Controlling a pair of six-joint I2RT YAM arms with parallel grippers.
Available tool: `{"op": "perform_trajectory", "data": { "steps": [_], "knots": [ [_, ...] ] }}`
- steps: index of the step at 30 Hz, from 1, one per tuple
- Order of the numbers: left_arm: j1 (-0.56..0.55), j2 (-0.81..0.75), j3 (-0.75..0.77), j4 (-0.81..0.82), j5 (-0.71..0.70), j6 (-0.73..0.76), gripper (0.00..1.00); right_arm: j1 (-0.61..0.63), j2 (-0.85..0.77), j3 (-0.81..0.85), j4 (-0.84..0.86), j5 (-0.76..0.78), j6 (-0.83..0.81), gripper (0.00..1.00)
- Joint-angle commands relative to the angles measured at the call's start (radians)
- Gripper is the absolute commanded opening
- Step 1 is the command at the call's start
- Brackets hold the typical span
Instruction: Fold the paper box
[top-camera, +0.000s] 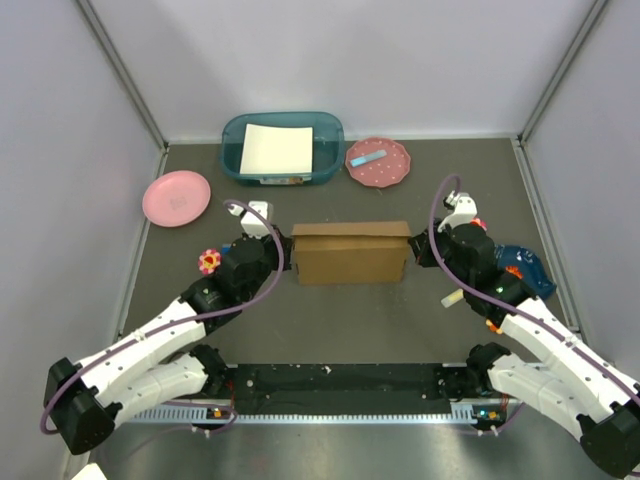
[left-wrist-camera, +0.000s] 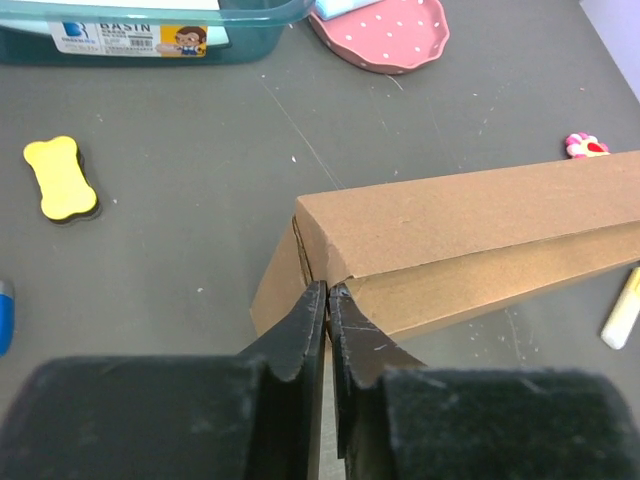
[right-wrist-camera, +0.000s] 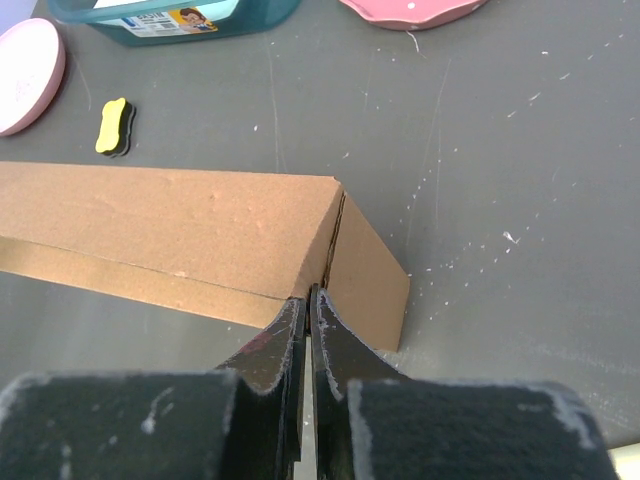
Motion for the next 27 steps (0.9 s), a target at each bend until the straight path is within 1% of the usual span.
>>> {"op": "perform_trajectory", "data": {
  "steps": [1,3,4,12,15,21,27],
  "knots": [
    [0.007,0.009,0.035,0.046,0.018,0.014,0.04,0.009,0.022,-0.015,-0.134,-0.005,0.006,0.00],
    [0.007,0.012,0.032,0.046,0.019,0.011,0.01,0.009,0.019,-0.016,-0.134,-0.005,0.006,0.00],
    [0.007,0.012,0.030,0.071,0.019,0.012,0.00,0.009,0.017,-0.019,-0.134,-0.005,0.006,0.00],
    [0.005,0.003,-0.005,0.105,0.024,0.005,0.00,0.009,0.008,-0.030,-0.134,-0.020,0.020,0.00],
    [0.007,0.010,-0.039,0.116,0.035,-0.020,0.00,0.008,0.005,-0.038,-0.134,-0.022,0.022,0.00],
    [0.007,0.042,-0.117,0.125,0.113,-0.084,0.00,0.009,-0.006,-0.058,-0.137,-0.025,0.026,0.00],
    [0.005,0.024,-0.220,0.136,0.102,-0.119,0.00,0.009,-0.013,-0.062,-0.143,-0.026,0.025,0.00]
  ]
}}
